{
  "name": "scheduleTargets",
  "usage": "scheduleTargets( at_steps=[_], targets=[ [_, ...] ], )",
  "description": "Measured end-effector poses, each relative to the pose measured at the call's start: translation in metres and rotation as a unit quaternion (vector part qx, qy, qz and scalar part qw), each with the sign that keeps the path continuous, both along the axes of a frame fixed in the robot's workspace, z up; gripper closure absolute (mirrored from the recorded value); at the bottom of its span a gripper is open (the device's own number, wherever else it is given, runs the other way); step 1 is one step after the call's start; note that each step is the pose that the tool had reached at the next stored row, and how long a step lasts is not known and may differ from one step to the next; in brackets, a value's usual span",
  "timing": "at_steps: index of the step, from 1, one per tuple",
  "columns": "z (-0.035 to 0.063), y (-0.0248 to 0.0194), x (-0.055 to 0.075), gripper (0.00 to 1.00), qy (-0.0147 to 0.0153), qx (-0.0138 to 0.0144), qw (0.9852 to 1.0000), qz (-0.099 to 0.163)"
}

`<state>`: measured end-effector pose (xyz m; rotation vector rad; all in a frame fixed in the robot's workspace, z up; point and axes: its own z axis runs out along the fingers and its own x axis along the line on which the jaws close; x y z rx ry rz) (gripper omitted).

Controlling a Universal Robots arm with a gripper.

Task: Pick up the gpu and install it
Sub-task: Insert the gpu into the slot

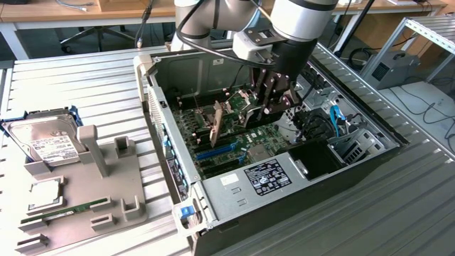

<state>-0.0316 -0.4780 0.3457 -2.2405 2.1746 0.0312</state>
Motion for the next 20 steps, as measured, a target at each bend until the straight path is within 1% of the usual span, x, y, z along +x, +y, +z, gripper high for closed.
scheduleTargets(
  at_steps=[20],
  targets=[
    [-0.0054, -0.0004, 0.0, 0.74, 0.0, 0.0, 1.0, 0.0]
  ],
)
